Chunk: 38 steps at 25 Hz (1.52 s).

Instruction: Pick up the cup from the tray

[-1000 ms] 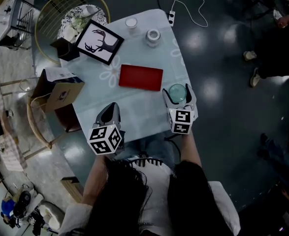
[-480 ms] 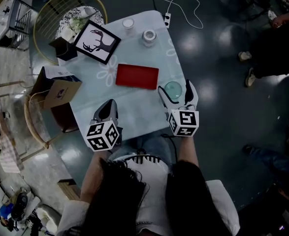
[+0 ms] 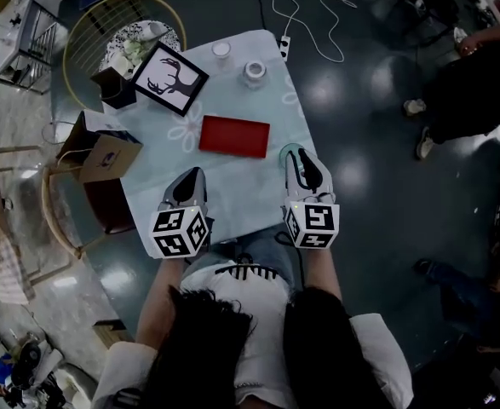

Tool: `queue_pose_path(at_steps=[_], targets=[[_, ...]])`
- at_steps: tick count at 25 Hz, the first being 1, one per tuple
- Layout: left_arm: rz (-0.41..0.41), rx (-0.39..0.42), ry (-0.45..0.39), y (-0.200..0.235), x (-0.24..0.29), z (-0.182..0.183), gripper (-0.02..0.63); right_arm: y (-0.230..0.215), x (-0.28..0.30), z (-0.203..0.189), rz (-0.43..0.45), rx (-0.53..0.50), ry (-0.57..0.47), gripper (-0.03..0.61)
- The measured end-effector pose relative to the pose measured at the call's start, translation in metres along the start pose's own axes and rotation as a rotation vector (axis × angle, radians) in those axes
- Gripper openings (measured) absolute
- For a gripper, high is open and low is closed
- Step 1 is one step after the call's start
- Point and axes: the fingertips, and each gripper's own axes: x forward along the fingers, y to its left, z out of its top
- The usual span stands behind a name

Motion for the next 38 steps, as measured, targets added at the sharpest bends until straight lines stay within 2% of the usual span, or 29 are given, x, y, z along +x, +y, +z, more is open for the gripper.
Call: queue_pose_path(at_steps=[2,3,6,11,17,38], targets=[[-0.008,0.004,-0.015,-0.003,-0.001,0.005,0.000,0.005,-0.004,0.002,0.006,0.005,-0.003,0.036],[-0.011,0.004,-0.023,-0.004,-0.001,0.008,0.000,0.008,-0.005,0.004,0.014,0.006,-0.005,0.026],[-0.019,0.006,-0.041,-0.008,-0.003,0.013,0.000,0.016,-0.008,0.007,0.033,-0.005,0.002,0.026],[-0.024,0.023,-0.050,-0.012,-0.005,0.014,0.000,0.027,-0.012,0.007,0.053,0.035,0.012,0.025],[-0.032,0.040,-0.063,-0.019,-0.009,0.014,0.000,0.039,-0.012,-0.001,0.053,-0.034,0.071,0.025],[-0.041,0.073,-0.086,-0.017,-0.007,0.025,0.000,0.052,-0.005,-0.005,0.067,-0.056,0.091,0.025]])
